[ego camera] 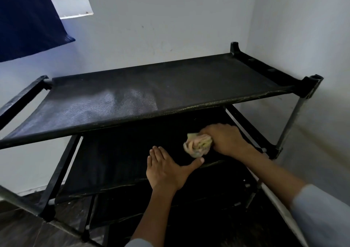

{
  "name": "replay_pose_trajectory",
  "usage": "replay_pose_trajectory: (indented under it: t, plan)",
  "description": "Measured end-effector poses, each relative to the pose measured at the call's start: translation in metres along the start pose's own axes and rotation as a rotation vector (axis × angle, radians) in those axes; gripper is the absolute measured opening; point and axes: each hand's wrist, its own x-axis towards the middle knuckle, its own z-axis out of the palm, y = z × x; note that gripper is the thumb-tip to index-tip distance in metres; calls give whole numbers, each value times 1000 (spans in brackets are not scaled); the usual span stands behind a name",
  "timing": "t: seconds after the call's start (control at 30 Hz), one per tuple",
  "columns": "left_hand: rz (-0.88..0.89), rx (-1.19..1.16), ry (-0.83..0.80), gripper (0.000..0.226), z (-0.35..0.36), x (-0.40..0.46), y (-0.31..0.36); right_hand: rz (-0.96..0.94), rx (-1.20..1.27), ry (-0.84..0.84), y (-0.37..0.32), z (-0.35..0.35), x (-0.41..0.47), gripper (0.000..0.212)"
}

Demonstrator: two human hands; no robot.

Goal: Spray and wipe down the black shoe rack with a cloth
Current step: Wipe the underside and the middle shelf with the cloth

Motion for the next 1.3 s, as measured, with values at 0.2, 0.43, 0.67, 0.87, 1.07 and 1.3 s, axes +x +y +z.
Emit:
replay_pose_trajectory:
  t: [0.2, 0.43, 0.67, 0.87, 1.07, 1.3]
  plan:
    - [35, -6, 42, 149, 3, 0, 1, 354, 127, 177, 7, 5, 72, 31]
    - [32, 3, 69, 132, 6, 3, -1, 23, 139, 106, -100, 26, 99, 22]
    - [0, -56, 65, 162, 1, -7, 3, 281, 95, 142, -6, 23, 96, 30]
    - [6, -35, 60, 159, -1, -6, 3, 421, 87, 154, 36, 8, 79, 26]
    - [1, -74, 108, 160, 1, -6, 4, 380, 150, 122, -26, -12, 71, 28]
    - [-16, -73, 126, 151, 1, -6, 4, -38, 80, 83, -93, 19, 85, 25]
